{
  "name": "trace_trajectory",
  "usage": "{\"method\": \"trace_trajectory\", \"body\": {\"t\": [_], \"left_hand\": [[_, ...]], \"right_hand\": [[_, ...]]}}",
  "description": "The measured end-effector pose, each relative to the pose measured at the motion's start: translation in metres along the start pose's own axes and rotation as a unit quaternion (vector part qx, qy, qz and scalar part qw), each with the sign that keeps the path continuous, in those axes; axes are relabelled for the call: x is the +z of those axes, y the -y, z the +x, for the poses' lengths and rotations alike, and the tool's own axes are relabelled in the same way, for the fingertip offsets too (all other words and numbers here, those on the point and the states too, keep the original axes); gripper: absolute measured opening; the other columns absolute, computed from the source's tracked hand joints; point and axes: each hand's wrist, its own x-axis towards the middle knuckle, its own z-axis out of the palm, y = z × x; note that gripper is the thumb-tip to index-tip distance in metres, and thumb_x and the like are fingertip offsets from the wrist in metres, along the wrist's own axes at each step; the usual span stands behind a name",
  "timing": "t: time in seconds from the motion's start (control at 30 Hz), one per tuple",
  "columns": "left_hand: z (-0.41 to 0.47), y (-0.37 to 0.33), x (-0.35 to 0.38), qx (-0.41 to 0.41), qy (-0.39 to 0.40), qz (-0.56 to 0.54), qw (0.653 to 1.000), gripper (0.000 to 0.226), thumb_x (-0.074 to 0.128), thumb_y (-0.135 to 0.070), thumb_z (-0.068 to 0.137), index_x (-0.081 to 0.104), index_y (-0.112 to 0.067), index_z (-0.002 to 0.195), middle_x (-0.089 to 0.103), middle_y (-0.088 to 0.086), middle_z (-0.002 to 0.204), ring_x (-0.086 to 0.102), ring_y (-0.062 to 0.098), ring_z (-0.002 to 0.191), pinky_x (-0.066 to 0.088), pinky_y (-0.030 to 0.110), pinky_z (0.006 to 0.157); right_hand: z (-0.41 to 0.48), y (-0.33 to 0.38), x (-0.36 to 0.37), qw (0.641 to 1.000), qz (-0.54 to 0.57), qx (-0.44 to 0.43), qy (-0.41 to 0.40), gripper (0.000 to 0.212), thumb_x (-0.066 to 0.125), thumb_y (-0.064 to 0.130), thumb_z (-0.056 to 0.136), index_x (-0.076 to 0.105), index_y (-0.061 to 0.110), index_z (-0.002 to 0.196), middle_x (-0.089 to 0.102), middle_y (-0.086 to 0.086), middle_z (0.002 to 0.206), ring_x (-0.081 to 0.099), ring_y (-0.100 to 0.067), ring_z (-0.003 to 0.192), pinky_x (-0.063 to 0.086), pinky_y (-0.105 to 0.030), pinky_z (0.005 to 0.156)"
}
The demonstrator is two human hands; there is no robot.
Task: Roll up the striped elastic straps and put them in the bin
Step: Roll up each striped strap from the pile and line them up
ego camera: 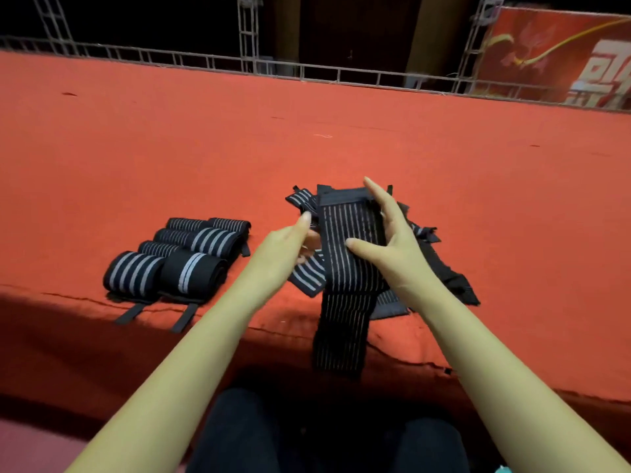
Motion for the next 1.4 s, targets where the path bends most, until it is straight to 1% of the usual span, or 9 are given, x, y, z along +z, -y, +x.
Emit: {"method": "trace_trajectory", "body": {"t": [0.2,0.37,0.5,0.67,0.8,0.93,1.07,1.2,1.4], "left_hand": [[-0.002,-0.021,-0.001,0.135,-0.017,-0.048,0.990,0.006,0.060,-0.015,0.093,0.060,-0.019,0.089,0.064,-0.002,0.084,0.057,0.011,0.077,0.043,0.030,0.068],[-0.026,-0.019,-0.013,0.060,0.094,-0.107,0.988,0.009,0.058,-0.007,0.093,0.055,-0.016,0.093,0.062,-0.008,0.067,0.053,0.007,0.057,0.042,0.019,0.049],[-0.032,-0.020,-0.041,0.046,0.102,-0.153,0.982,0.004,0.059,-0.012,0.092,0.059,-0.013,0.095,0.056,0.007,0.082,0.050,0.021,0.075,0.040,0.027,0.059],[-0.009,0.005,-0.047,-0.005,0.041,-0.081,0.996,0.004,0.057,-0.012,0.095,0.053,-0.014,0.095,0.057,0.000,0.068,0.054,0.007,0.055,0.044,0.021,0.044],[0.020,0.053,-0.045,-0.016,-0.015,0.044,0.999,0.007,0.060,-0.020,0.094,0.056,-0.015,0.096,0.062,0.003,0.077,0.061,0.013,0.068,0.054,0.035,0.058],[0.041,0.087,-0.041,-0.003,-0.069,0.205,0.976,0.009,0.061,-0.025,0.092,0.055,-0.019,0.093,0.056,-0.003,0.080,0.054,0.014,0.080,0.038,0.027,0.069],[0.054,0.103,-0.035,0.031,-0.096,0.259,0.960,0.011,0.062,-0.021,0.092,0.052,-0.016,0.091,0.060,0.003,0.084,0.054,0.018,0.081,0.032,0.026,0.068],[0.073,0.122,-0.033,0.036,-0.100,0.291,0.951,0.013,0.063,-0.023,0.091,0.057,-0.013,0.095,0.060,0.007,0.093,0.053,0.026,0.093,0.036,0.031,0.077],[0.081,0.136,-0.030,0.019,-0.102,0.249,0.963,0.013,0.065,-0.021,0.089,0.060,-0.012,0.096,0.061,0.004,0.087,0.054,0.018,0.085,0.029,0.020,0.068]], "right_hand": [[-0.011,0.003,0.019,0.999,0.049,0.013,0.002,0.069,0.061,-0.001,0.090,0.029,0.021,0.147,0.040,0.025,0.132,0.046,0.024,0.110,0.038,-0.002,0.087],[-0.007,0.009,0.016,0.988,0.143,0.057,-0.004,0.023,0.061,0.003,0.087,0.069,0.017,0.103,0.068,0.002,0.096,0.064,-0.009,0.086,0.051,-0.023,0.077],[-0.003,0.023,0.025,0.954,0.257,0.143,0.064,0.020,0.054,0.005,0.092,0.066,0.016,0.104,0.058,-0.005,0.074,0.047,-0.009,0.037,0.038,-0.015,0.035],[0.019,-0.005,0.046,0.946,0.221,0.229,0.059,0.030,0.065,0.019,0.087,0.062,0.021,0.117,0.063,-0.009,0.107,0.054,-0.024,0.080,0.039,-0.029,0.064],[0.015,-0.043,0.062,0.941,0.165,0.290,0.049,0.043,0.062,0.005,0.090,0.047,0.019,0.129,0.065,-0.001,0.090,0.061,-0.008,0.061,0.048,-0.025,0.061],[0.006,-0.079,0.080,0.964,0.058,0.257,0.023,0.065,0.056,-0.010,0.087,0.038,0.030,0.135,0.053,0.003,0.077,0.055,0.000,0.059,0.047,-0.021,0.057],[0.007,-0.106,0.091,0.979,-0.135,0.146,0.050,0.048,0.057,-0.002,0.088,0.055,0.020,0.131,0.045,0.017,0.083,0.049,0.005,0.070,0.041,-0.018,0.069],[0.017,-0.123,0.094,0.942,-0.313,0.095,0.080,0.047,0.055,0.020,0.096,0.047,0.015,0.141,0.044,0.001,0.108,0.044,-0.018,0.110,0.036,-0.032,0.102],[0.021,-0.135,0.095,0.894,-0.431,0.068,0.099,0.051,0.049,0.030,0.098,0.039,0.018,0.146,0.046,-0.005,0.114,0.042,-0.022,0.112,0.036,-0.039,0.099]]}}
